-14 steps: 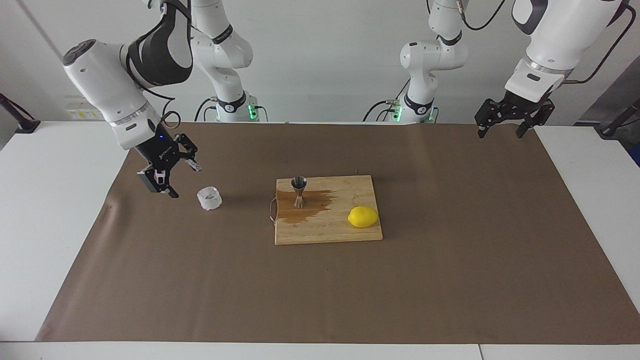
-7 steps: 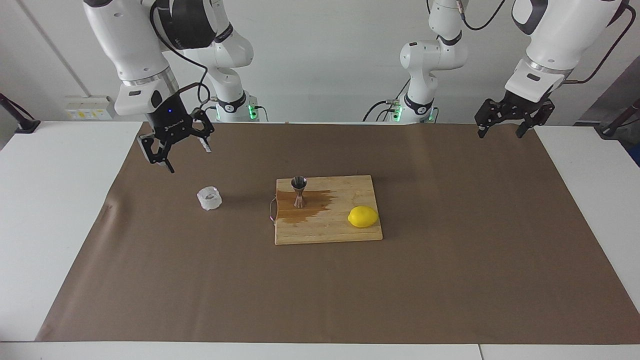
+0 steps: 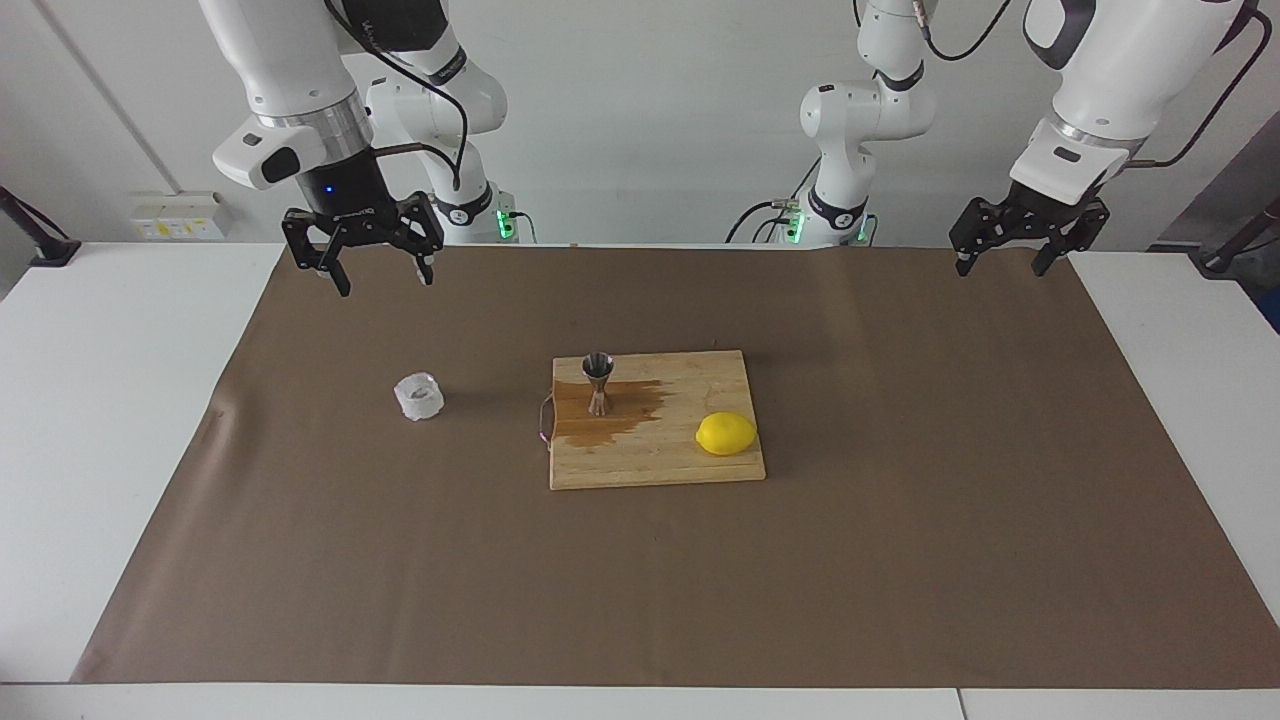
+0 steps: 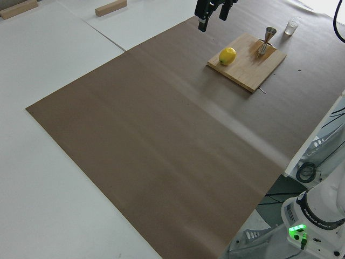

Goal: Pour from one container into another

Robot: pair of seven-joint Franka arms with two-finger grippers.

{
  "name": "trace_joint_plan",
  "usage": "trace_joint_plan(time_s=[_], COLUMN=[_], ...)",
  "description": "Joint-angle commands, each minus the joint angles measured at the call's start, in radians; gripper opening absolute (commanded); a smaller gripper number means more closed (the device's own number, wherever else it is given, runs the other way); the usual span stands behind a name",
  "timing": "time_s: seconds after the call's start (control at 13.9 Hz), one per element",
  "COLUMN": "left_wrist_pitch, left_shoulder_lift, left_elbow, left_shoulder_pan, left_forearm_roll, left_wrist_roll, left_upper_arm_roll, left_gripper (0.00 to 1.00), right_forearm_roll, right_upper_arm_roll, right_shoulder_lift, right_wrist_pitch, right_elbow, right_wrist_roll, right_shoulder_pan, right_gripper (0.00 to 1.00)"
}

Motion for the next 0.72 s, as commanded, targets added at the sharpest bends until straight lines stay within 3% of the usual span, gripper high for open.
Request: trace_joint_plan(time_s=[0.0, 0.29, 0.65], left_wrist_pitch=[0.008, 0.008, 0.008], left_shoulder_lift=[-0.029, -0.029, -0.029], left_elbow=[-0.032, -0.032, -0.032], left_shoulder_pan=[0.001, 0.001, 0.001], left_forearm_roll=[-0.010, -0.010, -0.010], left_wrist_roll=[0.011, 0.011, 0.011], left_upper_arm_roll=[0.004, 0.004, 0.004], left_gripper=[1.00, 1.00, 1.00], right_forearm_roll=[-0.020, -0.018, -0.030], right_upper_arm_roll=[0.003, -0.001, -0.009], right_shoulder_lift=[0.008, 0.005, 0.008], right_wrist_pitch=[-0.018, 0.002, -0.066], right_elbow=[0.016, 0.013, 0.035], right_wrist_roll=[0.059, 0.062, 0.062], right_shoulder_pan=[-0.012, -0.021, -0.034], right_gripper=[1.00, 1.00, 1.00])
